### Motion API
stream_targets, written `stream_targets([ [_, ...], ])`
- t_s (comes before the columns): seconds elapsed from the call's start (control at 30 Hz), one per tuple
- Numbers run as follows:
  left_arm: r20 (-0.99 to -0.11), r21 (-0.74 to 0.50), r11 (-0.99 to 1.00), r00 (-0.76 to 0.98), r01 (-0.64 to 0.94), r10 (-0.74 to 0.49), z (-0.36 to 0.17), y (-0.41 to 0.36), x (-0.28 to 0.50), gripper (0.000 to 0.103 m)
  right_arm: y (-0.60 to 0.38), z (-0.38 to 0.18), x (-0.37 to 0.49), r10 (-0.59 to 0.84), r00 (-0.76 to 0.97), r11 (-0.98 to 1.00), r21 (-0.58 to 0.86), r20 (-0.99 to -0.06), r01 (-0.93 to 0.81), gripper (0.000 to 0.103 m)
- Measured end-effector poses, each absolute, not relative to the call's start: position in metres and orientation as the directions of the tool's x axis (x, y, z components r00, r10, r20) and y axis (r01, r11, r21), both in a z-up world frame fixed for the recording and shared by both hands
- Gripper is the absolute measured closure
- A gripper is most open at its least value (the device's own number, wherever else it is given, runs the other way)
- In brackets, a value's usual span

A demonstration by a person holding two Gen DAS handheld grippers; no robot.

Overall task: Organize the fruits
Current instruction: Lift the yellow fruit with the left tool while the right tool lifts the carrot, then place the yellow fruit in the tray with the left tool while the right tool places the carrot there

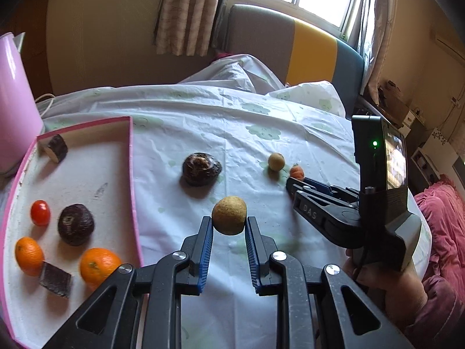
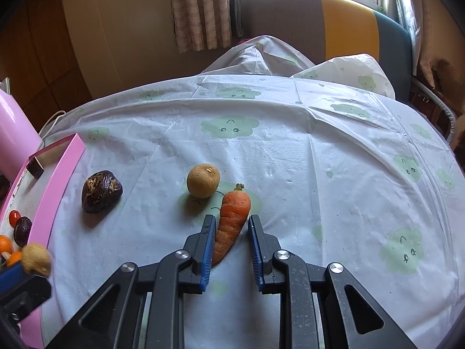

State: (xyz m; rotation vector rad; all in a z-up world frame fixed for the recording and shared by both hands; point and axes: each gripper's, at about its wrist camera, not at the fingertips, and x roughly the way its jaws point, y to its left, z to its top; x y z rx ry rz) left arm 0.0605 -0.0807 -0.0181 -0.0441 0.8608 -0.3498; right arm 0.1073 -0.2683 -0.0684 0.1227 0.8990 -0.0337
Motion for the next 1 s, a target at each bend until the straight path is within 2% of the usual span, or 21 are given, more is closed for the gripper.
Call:
stream_targets([
  [0.1,-0.734,-0.166,0.952,0.613,0.259,-0.294,-0.016,-0.069,0.06,0.081,-0.266,-0.066,0.106,0.011,0.619,0.993,0.08,-0.785,0.084,0.081],
  [0.17,-0.731,-0.159,0.957,0.623,0.242,-0.279,-0.015,-0.061,0.058,0.081,-0.265,-0.065,0.103,0.013,0.614,0.992,0.088,-0.789,0.092,0.087],
  [0.7,-0.726,-0.164,0.979,0.656,0.124,-0.205,-0.015,-0.006,0.052,0.081,-0.191,-0.038,0.063,0.197,0.638,0.979,0.182,-0.744,-0.091,0.087],
  [1.0,-0.711,-0.194,0.981,0.69,-0.003,-0.138,-0.004,0.057,0.05,0.08,-0.143,-0.015,0.055,0.331,0.626,0.943,0.228,-0.706,-0.241,0.087],
])
